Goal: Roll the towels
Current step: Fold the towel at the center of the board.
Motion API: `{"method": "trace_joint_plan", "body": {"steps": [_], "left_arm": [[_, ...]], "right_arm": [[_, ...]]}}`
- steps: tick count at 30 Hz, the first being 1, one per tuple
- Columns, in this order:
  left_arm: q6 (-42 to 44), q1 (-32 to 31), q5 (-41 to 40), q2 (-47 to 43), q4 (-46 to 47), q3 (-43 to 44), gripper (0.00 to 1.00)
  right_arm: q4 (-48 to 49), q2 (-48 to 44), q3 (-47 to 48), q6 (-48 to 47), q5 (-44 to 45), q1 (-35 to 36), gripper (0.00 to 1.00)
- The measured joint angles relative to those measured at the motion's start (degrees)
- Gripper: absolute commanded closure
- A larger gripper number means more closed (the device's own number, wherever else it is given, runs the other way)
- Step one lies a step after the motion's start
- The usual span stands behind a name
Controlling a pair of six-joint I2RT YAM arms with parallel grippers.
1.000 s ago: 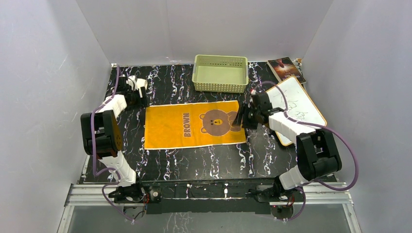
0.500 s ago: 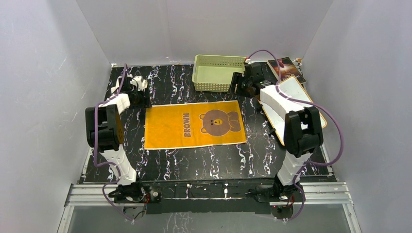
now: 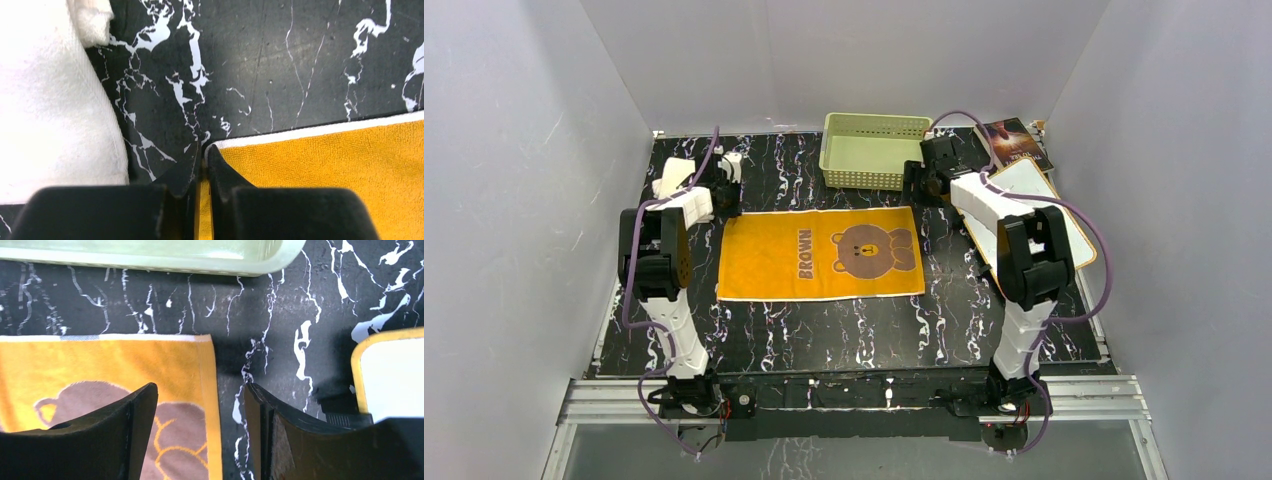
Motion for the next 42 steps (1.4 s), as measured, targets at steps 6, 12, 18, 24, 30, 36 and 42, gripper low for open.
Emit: {"method": "trace_joint_plan", "body": {"steps": [6, 12, 18, 24, 30, 36, 42], "left_arm": [[0.1, -0.3, -0.2, 0.7, 0.0, 0.9, 1.0], [0.1, -0.3, -0.2, 0.7, -0.1, 0.9, 1.0], [0.1, -0.3, -0.2, 0.7, -0.1, 0.9, 1.0], [0.0, -0.3, 0.2, 0.7, -0.1, 0.9, 1.0], [0.0, -0.3, 0.5, 0.7, -0.2, 0.9, 1.0], [-0.2, -0.3, 0.5, 0.6, -0.2, 0.9, 1.0], [-0.9, -0.2, 0.5, 0.6, -2.4, 1.9, 1.0]], "right_arm": [[0.0, 6.5, 2.6, -2.6, 1.8, 0.1, 0.37], [0.3, 10.1, 3.3, -5.0, 3.5, 0.5, 0.47], [1.0, 10.3, 3.5, -6.1, 5.1, 1.2, 0.49], [2.7, 10.8, 3.5, -7.9, 7.3, 2.7, 0.52], [5.1, 11.5, 3.5, -10.1, 8.3, 4.7, 0.76], [7.4, 12.1, 3.5, -10.7, 7.8, 5.4, 1.0], [9.5, 11.2, 1.7, -9.5, 6.5, 4.1, 1.0]]}}
